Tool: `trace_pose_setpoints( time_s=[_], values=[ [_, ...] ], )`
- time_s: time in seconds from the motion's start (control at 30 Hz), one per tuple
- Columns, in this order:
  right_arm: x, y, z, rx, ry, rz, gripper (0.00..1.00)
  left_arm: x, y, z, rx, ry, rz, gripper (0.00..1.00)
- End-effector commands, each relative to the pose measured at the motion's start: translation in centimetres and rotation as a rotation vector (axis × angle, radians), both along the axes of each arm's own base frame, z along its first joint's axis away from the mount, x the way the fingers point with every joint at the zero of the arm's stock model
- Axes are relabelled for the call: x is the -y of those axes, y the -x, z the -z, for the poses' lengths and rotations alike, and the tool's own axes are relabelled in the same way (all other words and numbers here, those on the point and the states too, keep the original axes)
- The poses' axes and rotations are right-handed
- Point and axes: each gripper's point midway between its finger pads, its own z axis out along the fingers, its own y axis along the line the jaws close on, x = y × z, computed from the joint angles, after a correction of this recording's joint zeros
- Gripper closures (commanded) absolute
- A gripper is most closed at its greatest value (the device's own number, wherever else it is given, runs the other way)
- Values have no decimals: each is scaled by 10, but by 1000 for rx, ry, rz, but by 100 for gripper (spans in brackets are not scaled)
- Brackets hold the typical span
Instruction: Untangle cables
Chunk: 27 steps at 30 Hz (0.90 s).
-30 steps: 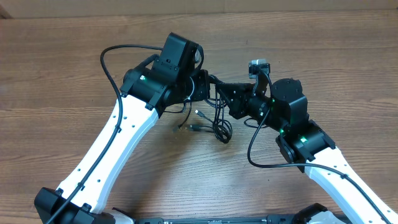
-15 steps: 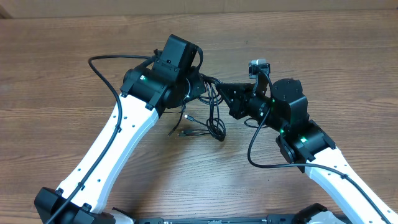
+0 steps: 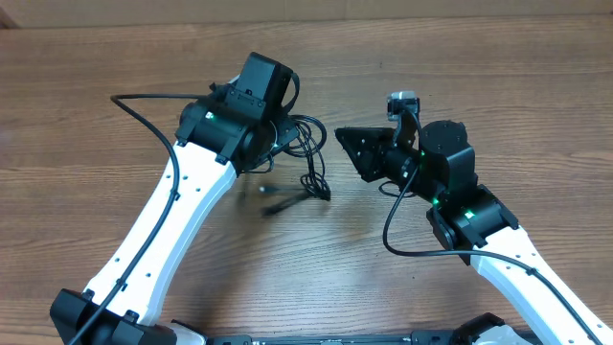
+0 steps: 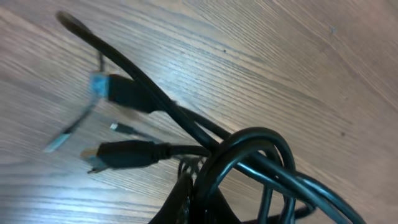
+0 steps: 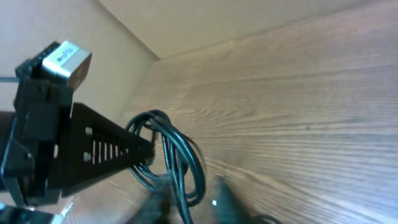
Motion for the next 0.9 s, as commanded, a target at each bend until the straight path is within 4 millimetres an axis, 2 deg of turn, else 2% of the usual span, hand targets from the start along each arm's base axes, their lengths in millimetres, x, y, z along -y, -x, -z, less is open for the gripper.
trace_pose_setpoints(
  time_s=[0.0,0.13,0.27,0.43,0.57,0.67,0.87],
  values=[
    [2,-3,-15,41,-8,14,62,-6,-5,-10,62,-85,123,96],
    [2,-2,-14,63,13,3,54,5,-8,-14,103,-115,292,96],
    [1,-1,-14,92,41,-20,47,29,-8,-21,173,-98,545,96],
    [-7,8,-15,213,130,-141,46,36,-7,-23,205,-115,662,96],
    [-7,9,-14,283,200,-177,50,43,-3,-23,210,-87,711,96],
    [-7,9,-13,300,217,-185,58,48,0,-24,214,-68,743,96],
    [-7,9,-12,315,235,-194,63,52,2,-24,215,-65,753,96]
  ],
)
